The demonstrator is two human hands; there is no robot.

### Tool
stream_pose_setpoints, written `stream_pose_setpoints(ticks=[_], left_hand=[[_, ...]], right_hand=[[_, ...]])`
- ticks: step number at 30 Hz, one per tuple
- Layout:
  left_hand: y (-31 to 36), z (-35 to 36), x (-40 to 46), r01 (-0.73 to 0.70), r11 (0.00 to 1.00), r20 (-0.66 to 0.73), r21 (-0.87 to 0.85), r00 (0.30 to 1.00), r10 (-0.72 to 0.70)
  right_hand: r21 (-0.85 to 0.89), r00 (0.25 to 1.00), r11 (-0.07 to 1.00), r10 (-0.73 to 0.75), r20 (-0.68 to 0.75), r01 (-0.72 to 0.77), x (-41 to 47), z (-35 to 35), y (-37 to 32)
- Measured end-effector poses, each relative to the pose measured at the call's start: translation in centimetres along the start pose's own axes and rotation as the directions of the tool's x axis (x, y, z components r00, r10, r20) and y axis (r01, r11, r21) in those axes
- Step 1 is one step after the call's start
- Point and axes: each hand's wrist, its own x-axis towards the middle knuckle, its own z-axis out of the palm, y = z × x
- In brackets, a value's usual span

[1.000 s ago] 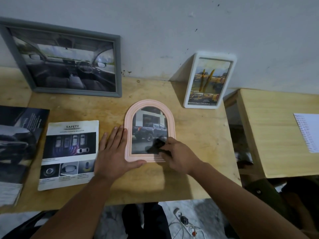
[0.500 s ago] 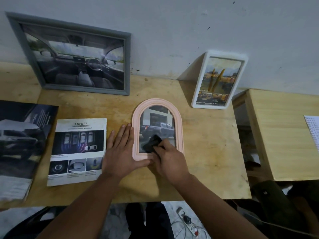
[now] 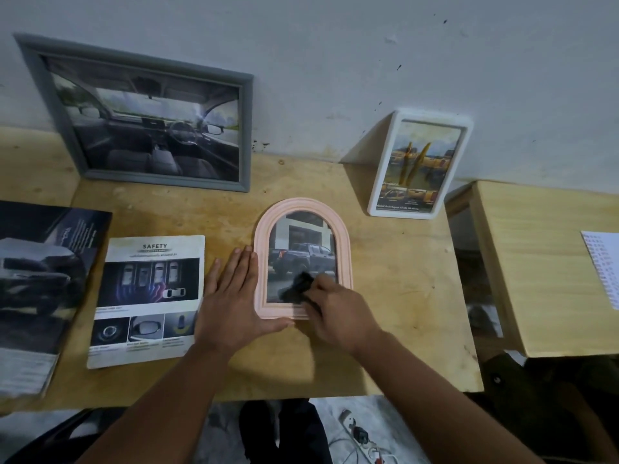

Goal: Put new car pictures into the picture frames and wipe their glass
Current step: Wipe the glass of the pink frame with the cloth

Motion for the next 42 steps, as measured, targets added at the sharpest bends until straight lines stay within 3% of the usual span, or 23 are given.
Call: stream_pose_setpoints(ticks=[3,6,8,11,15,17,20,22,24,27,30,34,38,40,42], left_hand=[[-0.1,0.3,0.0,-0.013,1.0,-0.019,-0.025,1.0,0.013],[-0.2,0.2,0.0,-0.012,0.999,-0.037,-0.03,0.999,0.011],[0.0,-0.1,0.1,-0.008,1.0,-0.024,-0.024,1.0,0.007],[0.1,-0.3,0.2,0.0,1.0,-0.012,-0.02,1.0,0.0],[0.0,-0.3,0.2,-0.002,0.999,-0.009,-0.047,1.0,0.001],[-0.1,-0.1,0.2,-0.008,0.999,-0.008,-0.045,1.0,0.008],[-0.3,0.1,0.3,-0.023,0.998,-0.014,-0.059,1.0,0.022],[-0.3,0.0,0.2,-0.025,0.997,-0.019,-0.069,1.0,0.024],[-0.3,-0.2,0.2,-0.022,0.996,-0.02,-0.083,1.0,0.021],[-0.1,-0.5,0.2,-0.018,0.995,-0.022,-0.094,1.0,0.016],[0.0,-0.5,0.1,-0.02,0.994,-0.043,-0.111,0.999,0.015],[-0.3,0.0,0.0,-0.024,0.995,-0.044,-0.101,0.999,0.02],[-0.6,0.4,0.1,-0.031,0.992,-0.042,-0.125,0.999,0.026],[-0.5,0.1,0.2,-0.022,0.991,0.0,-0.129,1.0,0.022],[-0.5,-0.4,0.2,0.006,0.99,0.071,-0.137,0.997,0.003]], right_hand=[[0.094,1.0,0.996,-0.01,0.01,0.009,1.4,1.0,-2.6],[0.326,0.986,0.945,-0.063,0.152,0.01,4.0,-1.4,-1.8],[0.404,0.998,0.914,0.006,0.056,-0.029,6.2,-4.1,0.4],[0.257,0.967,0.959,0.168,-0.189,-0.117,9.4,-5.2,3.9],[-0.089,0.978,0.99,0.092,-0.186,-0.11,9.7,-0.8,3.6],[-0.076,0.983,0.997,0.009,-0.181,-0.023,7.9,1.0,2.9],[0.058,0.972,0.97,-0.235,-0.025,0.236,4.1,1.5,1.1],[0.183,0.952,0.938,-0.304,0.023,0.295,3.7,0.2,1.4],[0.215,0.975,0.951,-0.208,-0.078,0.221,5.7,-1.4,2.3],[0.115,0.969,0.993,-0.004,-0.245,0.033,10.4,-2.1,4.2],[0.032,0.977,0.999,0.019,-0.213,-0.013,12.0,-0.2,2.8],[0.005,0.98,0.992,-0.121,-0.16,0.123,8.0,1.8,0.6],[0.008,0.975,0.975,-0.222,0.014,0.222,3.1,2.1,0.0],[0.102,0.973,0.971,-0.222,0.065,0.215,2.5,0.7,-0.2],[0.336,0.991,0.94,-0.096,0.093,0.059,2.1,-1.7,-0.1]])
